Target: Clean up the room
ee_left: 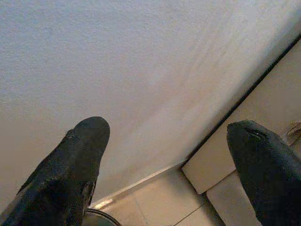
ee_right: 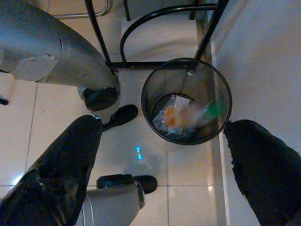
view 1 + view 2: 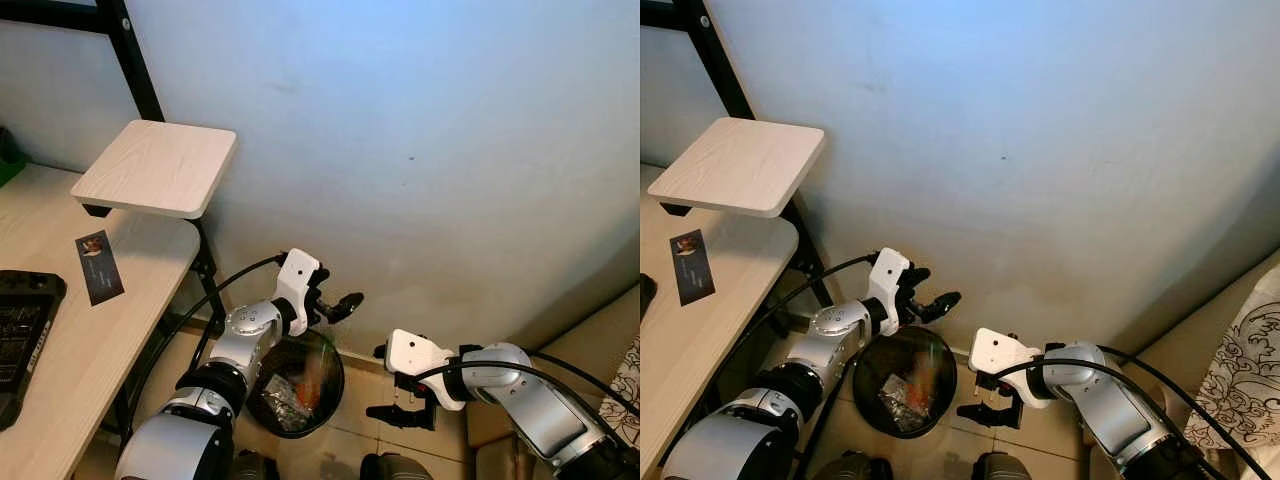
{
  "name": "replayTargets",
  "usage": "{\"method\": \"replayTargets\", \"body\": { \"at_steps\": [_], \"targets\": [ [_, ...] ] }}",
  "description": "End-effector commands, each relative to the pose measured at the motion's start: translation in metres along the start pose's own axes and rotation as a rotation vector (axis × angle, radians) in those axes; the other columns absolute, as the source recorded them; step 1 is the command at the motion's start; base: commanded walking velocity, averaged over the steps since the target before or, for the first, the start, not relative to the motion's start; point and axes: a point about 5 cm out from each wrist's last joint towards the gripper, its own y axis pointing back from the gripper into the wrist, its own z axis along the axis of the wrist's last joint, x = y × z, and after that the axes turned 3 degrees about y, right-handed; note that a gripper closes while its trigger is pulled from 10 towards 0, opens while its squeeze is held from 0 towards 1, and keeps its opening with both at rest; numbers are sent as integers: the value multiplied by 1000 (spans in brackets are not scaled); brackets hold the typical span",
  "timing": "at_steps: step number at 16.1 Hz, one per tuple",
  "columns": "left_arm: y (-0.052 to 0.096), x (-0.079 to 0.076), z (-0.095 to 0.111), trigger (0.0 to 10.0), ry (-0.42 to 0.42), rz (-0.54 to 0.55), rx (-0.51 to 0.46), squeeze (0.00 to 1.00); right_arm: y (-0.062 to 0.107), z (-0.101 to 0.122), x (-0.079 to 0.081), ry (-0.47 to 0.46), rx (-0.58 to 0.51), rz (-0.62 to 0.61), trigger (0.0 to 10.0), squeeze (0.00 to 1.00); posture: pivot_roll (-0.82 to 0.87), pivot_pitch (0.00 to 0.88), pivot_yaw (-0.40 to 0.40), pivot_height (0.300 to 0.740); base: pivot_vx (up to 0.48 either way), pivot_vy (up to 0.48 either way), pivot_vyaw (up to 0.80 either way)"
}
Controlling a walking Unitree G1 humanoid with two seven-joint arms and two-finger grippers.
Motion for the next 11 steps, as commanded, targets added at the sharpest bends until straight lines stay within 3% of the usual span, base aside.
{"method": "replayTargets", "body": {
  "at_steps": [1,5,7,9,10,11],
  "targets": [
    [0,0,-1,10000,-22,-17,20,1000,2,3,0,11,-2,2,10000,0,-131,108,6,740,0,0,0],
    [7,4,-1,10000,-81,-8,5,1000,3,2,-1,2,-9,-10,10000,0,-121,99,7,740,0,0,0],
    [14,12,7,10000,-84,94,-59,1000,9,3,-1,-99,-73,-93,10000,0,-92,74,12,740,0,0,0],
    [27,15,21,10000,-112,231,-142,1000,18,4,-2,-254,-164,-257,10000,0,-78,43,24,740,0,0,0],
    [37,12,32,10000,-113,286,-220,800,24,6,-4,-346,-210,-371,10000,0,-77,19,37,740,0,0,0],
    [41,12,36,10000,-123,312,-243,757,26,7,-6,-384,-228,-424,10000,0,-76,11,43,740,0,0,0]
  ]
}}
